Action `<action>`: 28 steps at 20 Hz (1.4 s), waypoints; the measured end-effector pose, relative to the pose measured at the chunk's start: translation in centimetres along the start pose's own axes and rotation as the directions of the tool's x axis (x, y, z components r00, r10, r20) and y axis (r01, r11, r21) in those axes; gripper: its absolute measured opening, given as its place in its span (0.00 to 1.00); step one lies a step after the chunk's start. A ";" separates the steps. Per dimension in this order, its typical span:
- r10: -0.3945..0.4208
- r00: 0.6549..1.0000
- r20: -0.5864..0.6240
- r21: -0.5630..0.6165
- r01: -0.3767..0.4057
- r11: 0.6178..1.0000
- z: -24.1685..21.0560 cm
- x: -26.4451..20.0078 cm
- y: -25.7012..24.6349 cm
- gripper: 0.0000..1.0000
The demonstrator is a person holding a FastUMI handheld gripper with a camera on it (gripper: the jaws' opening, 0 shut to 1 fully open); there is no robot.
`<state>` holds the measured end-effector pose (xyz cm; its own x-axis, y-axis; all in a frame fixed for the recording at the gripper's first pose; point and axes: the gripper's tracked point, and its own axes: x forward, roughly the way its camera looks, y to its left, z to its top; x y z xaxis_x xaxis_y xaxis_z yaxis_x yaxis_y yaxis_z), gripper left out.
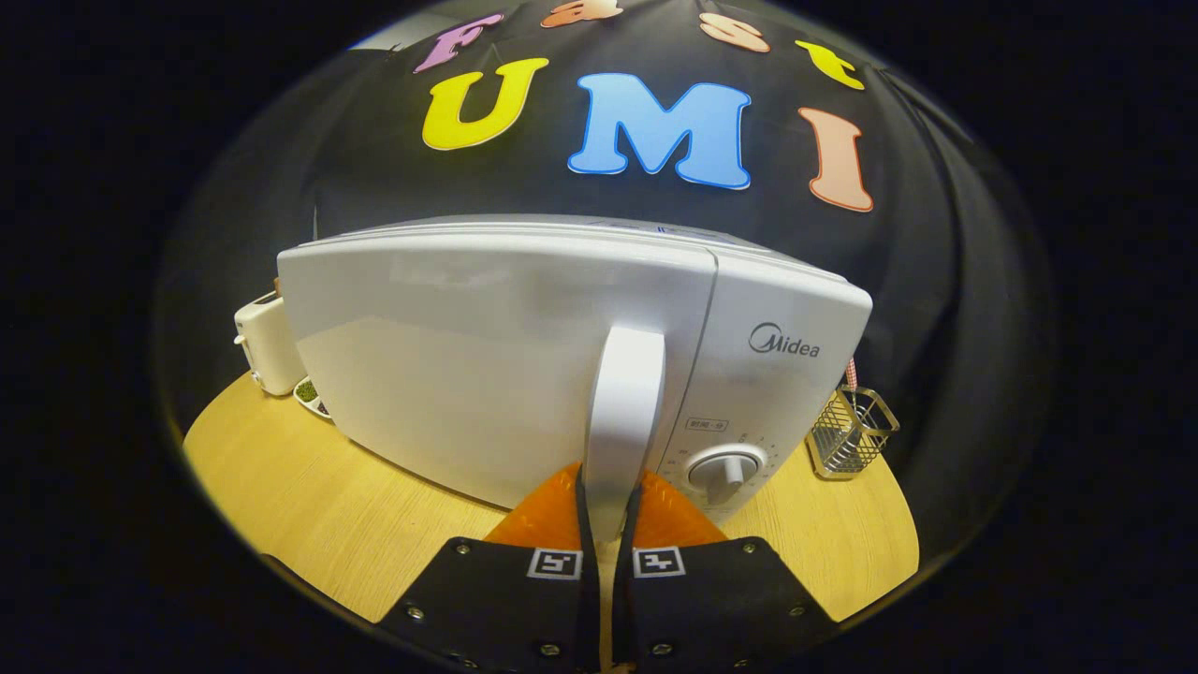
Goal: Open the microwave, put the food inside, and close the microwave door.
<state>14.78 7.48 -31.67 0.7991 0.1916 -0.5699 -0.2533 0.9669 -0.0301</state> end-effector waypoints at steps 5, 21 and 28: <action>-0.016 1.000 -0.008 -0.002 0.016 1.000 0.0 0.0 0.1 0.06; 0.102 0.989 -0.104 -0.064 -0.109 0.992 -4.4 -9.5 5.9 0.06; 0.116 0.984 -0.133 -0.046 -0.123 0.991 -5.3 -11.6 8.2 0.12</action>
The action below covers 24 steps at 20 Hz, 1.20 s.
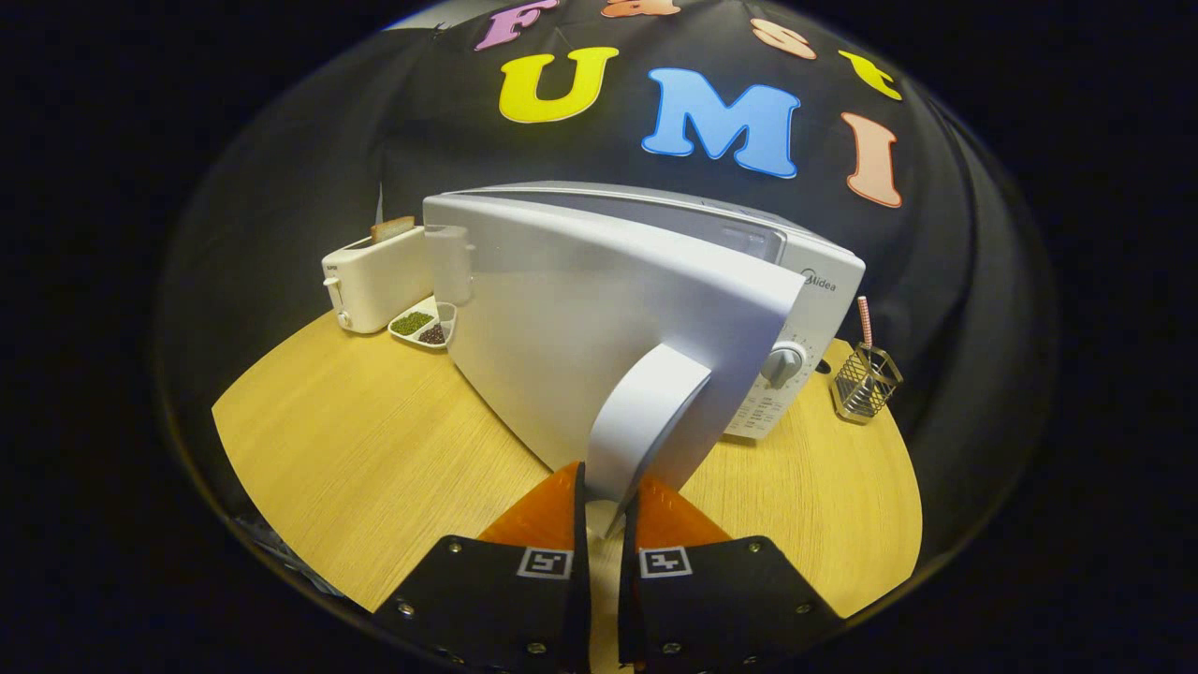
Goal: Open the microwave, put the food inside, and close the microwave door.
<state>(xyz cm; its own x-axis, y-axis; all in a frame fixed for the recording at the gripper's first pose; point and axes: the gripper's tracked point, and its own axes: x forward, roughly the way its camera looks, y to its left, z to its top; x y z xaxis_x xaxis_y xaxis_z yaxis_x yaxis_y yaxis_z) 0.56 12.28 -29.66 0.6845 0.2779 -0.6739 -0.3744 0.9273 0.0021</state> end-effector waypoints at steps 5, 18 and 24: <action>0.037 0.997 -0.061 -0.063 -0.041 0.997 -0.3 -1.0 1.0 0.18; 0.031 0.997 -0.076 -0.061 -0.036 0.998 -1.0 -4.4 3.9 0.23; 0.065 0.994 -0.091 -0.058 -0.071 0.996 -1.5 -5.6 7.0 0.26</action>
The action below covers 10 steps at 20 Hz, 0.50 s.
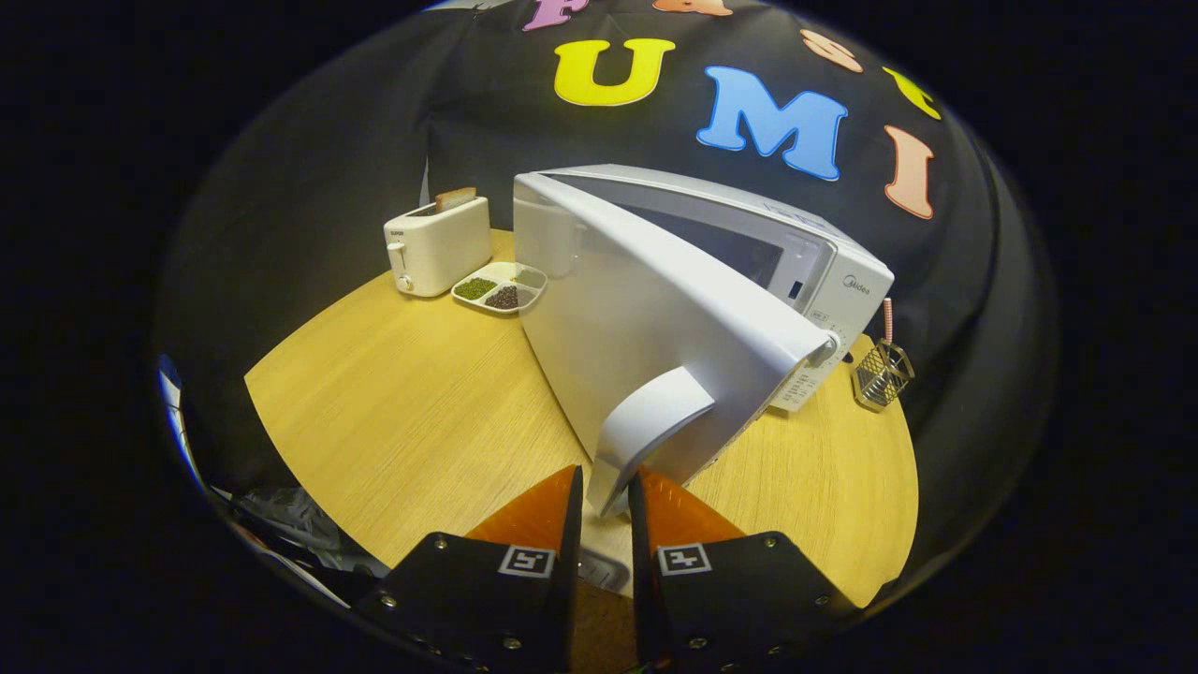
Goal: Open the microwave, put the food inside, and close the microwave door.
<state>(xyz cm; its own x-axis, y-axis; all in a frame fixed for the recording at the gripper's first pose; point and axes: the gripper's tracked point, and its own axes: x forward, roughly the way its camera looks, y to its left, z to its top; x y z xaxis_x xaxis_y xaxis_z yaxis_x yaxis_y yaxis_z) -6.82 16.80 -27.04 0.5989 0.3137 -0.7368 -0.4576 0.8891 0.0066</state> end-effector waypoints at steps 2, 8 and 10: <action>0.013 1.000 -0.010 0.000 -0.013 1.000 -0.3 -0.2 1.3 0.26; 0.037 0.999 -0.004 0.004 -0.037 0.999 -0.7 -0.8 5.3 0.26; 0.045 0.999 -0.003 -0.004 -0.045 0.999 -0.7 -0.9 6.6 0.26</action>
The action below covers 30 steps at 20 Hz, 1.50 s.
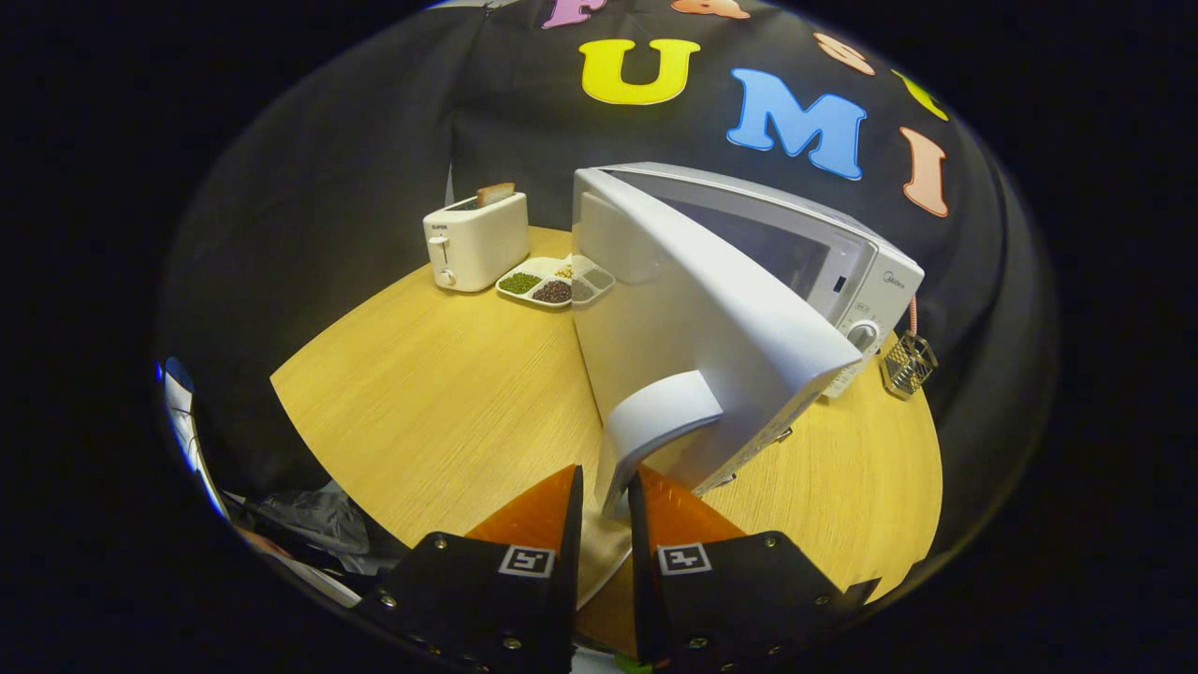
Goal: Open the microwave, put the food inside, and close the microwave door.
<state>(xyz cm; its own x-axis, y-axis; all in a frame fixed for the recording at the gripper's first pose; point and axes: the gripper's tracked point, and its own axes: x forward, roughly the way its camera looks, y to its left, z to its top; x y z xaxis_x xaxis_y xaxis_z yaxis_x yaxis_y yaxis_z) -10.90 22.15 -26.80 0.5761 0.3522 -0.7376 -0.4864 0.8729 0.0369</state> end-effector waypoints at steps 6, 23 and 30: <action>0.029 1.000 -0.001 -0.019 -0.029 0.999 -0.4 -0.2 4.0 0.26; 0.176 0.984 0.017 -0.112 -0.173 0.979 1.0 -0.2 15.1 0.25; 0.429 0.893 0.136 -0.159 -0.408 0.899 4.7 -4.0 20.0 0.41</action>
<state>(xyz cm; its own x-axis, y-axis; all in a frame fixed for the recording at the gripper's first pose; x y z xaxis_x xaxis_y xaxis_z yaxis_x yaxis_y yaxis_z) -19.84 39.80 -20.00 0.3950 0.7352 -0.5509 -0.7768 0.5874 0.2269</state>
